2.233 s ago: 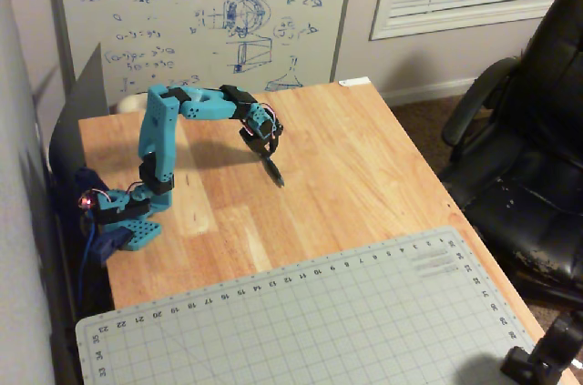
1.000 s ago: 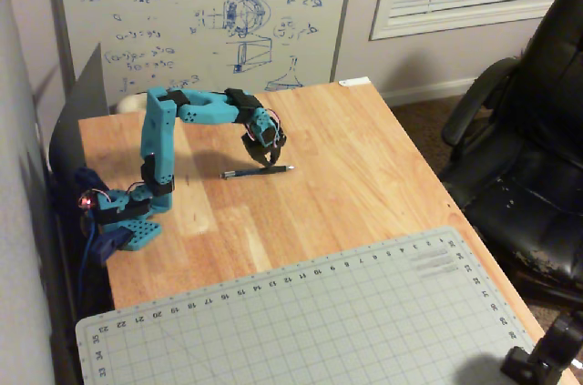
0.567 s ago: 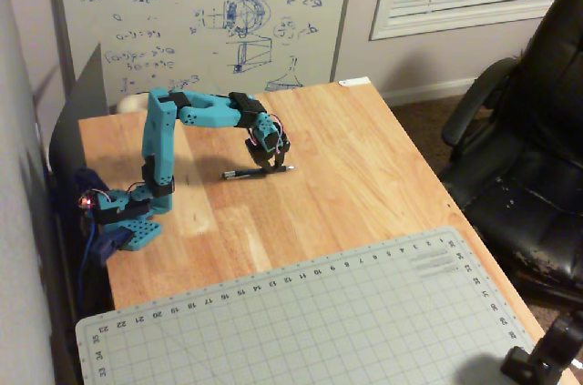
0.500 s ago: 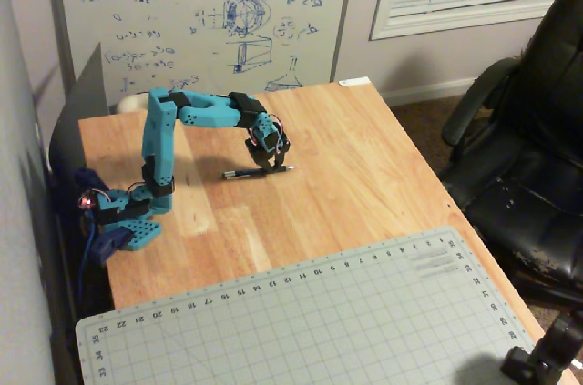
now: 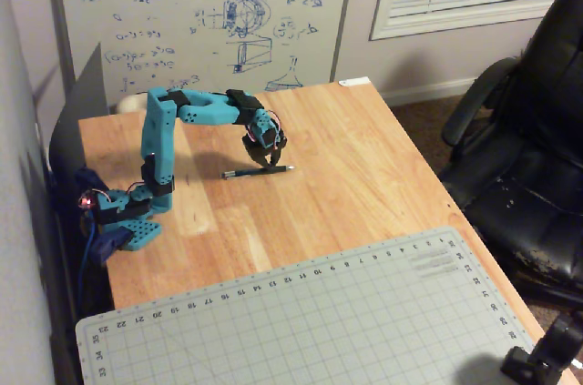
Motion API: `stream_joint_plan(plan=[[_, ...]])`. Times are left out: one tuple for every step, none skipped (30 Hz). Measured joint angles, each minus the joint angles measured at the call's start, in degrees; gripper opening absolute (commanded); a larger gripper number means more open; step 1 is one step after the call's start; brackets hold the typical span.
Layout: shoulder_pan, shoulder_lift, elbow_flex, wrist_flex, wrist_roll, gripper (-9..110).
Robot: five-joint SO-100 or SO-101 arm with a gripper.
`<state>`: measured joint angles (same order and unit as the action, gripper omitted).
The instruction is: Touch the pen.
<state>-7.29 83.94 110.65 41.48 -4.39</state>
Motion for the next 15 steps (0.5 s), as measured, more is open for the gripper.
stream_joint_plan(plan=[[0.0,0.0,0.0,0.0,0.0,0],[0.0,0.0,0.0,0.0,0.0,0],[0.0,0.0,0.0,0.0,0.0,0],[0.0,0.0,0.0,0.0,0.0,0],[0.0,0.0,0.0,0.0,0.0,0],[0.0,0.0,0.0,0.0,0.0,0],[0.0,0.0,0.0,0.0,0.0,0],[0.0,0.0,0.0,0.0,0.0,0],[0.0,-0.2,0.0,0.0,0.0,0],[0.0,-0.8,0.0,0.0,0.0,0],[0.0,-1.3,0.0,0.0,0.0,0],[0.1,-1.4,0.0,0.0,0.0,0],[0.1,-1.5,0.0,0.0,0.0,0],[0.1,-1.5,0.0,0.0,0.0,0],[0.1,-1.5,0.0,0.0,0.0,0]])
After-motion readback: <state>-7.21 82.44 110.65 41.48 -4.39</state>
